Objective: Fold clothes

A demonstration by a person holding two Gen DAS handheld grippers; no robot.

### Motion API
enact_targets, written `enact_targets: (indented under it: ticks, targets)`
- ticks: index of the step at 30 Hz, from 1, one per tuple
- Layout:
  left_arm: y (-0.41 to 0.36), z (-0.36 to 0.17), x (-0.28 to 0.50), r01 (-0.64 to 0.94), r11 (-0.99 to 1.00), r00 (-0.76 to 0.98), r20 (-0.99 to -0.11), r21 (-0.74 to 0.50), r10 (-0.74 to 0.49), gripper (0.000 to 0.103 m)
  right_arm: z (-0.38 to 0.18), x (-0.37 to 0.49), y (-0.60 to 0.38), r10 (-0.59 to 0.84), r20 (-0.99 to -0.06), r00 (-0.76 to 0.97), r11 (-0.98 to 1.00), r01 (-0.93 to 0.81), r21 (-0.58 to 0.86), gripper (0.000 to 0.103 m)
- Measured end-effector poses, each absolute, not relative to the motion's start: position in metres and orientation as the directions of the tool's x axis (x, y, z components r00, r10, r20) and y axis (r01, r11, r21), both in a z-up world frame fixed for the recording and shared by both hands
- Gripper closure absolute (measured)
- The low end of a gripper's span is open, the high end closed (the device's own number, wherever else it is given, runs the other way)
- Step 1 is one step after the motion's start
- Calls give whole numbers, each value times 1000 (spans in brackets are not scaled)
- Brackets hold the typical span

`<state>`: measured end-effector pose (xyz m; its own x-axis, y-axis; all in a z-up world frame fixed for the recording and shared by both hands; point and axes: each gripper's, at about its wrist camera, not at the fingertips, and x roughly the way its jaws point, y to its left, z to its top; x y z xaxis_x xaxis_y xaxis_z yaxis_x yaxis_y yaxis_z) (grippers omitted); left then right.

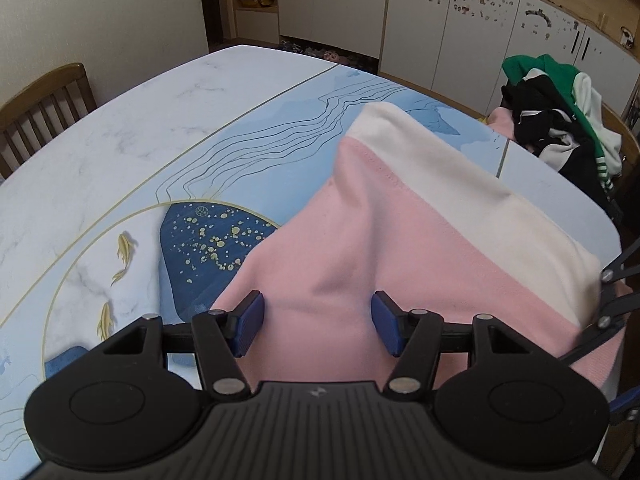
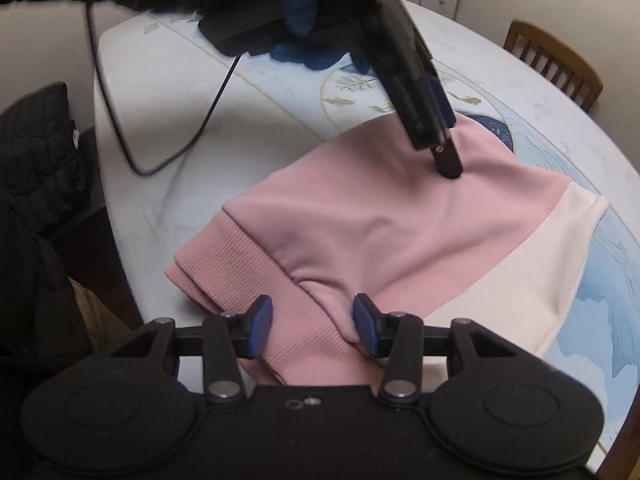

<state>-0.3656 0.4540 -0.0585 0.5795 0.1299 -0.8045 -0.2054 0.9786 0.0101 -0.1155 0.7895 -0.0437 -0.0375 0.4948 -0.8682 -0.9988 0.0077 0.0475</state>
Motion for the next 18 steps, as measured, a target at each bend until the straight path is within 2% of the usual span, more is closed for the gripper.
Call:
enact_targets:
  ticks: [3,7,11,18]
  targets:
    - [448,-44,-374,-211,977,595,-793,2,130,46,-17,-80,790,555,-832,-20,74,-995,73,0]
    - [433,-26,-388,-185,983,615,-778,19,131,46,-3,-26,798,581,-808,94,121,-992,-29,0]
    - [433,-31,-384,-221,975,597,-787,26,157,46,-9,20,821,585,-800,130,112,-991,-79,0]
    - [445,-50,-381,-296,955,575,-800,-7,172,44,-43,56,843,567,-819,89,11,-995,-100,0]
